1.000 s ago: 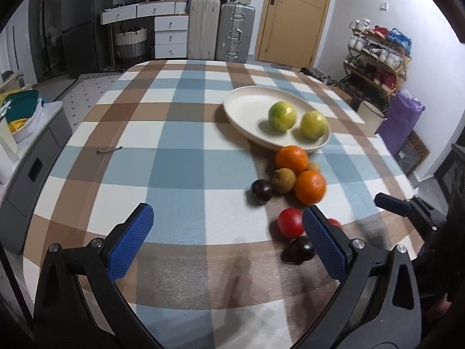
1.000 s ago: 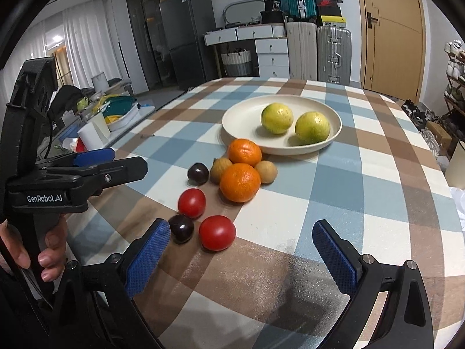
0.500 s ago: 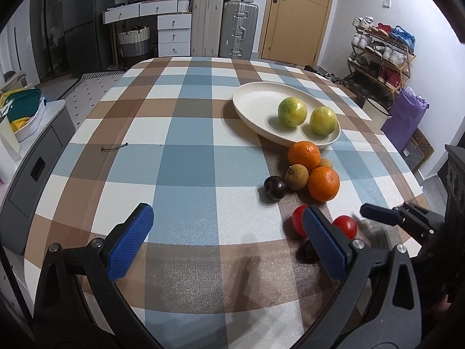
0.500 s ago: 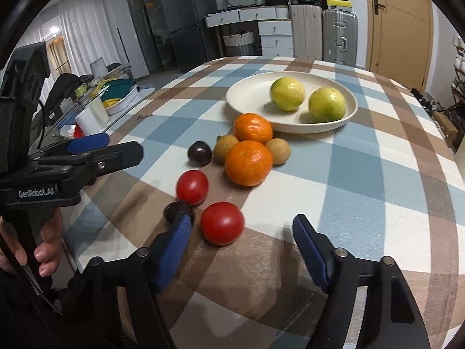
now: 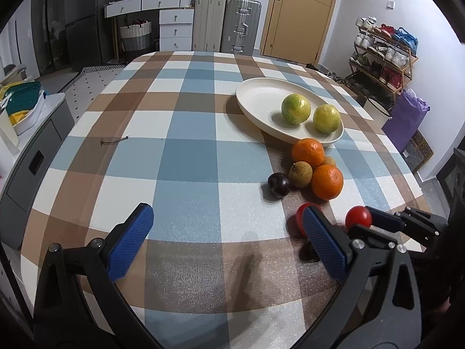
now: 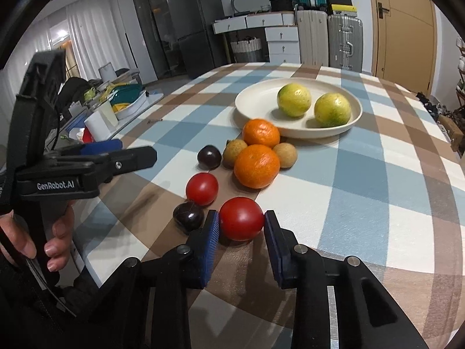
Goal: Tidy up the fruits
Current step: 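Grasp a red tomato with the right tool while the left tool grasps a dark plum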
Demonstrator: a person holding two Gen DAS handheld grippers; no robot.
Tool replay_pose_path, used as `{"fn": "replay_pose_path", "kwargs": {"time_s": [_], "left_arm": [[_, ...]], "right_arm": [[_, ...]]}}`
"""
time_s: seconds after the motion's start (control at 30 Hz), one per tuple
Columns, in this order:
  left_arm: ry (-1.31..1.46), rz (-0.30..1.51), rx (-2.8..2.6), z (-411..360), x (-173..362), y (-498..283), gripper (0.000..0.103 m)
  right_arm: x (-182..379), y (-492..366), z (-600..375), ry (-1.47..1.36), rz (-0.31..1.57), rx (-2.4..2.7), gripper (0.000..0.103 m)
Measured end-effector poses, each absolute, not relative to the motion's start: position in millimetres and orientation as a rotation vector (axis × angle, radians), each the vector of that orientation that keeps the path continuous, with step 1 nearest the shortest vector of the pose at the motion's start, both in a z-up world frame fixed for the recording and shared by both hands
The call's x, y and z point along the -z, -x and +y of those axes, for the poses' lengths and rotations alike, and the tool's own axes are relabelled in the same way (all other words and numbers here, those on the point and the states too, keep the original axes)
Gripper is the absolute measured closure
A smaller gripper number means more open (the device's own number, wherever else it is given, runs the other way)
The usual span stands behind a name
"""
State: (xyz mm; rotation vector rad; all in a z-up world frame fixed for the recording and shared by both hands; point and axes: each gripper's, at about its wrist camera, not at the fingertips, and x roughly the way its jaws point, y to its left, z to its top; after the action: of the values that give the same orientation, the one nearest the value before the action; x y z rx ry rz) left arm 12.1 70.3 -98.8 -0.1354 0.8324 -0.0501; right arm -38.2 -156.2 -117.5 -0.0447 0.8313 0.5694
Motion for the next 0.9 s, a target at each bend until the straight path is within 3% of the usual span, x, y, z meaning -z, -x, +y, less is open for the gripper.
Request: {"fn": "replay_pose_path", "kwargs": {"time_s": [0.9], "left_arm": [[0.133, 0.960, 0.240, 19, 120, -17, 0.001]], "right_arm": [[108, 40, -198, -0.105, 0.792, -0.539, 0.071]]}}
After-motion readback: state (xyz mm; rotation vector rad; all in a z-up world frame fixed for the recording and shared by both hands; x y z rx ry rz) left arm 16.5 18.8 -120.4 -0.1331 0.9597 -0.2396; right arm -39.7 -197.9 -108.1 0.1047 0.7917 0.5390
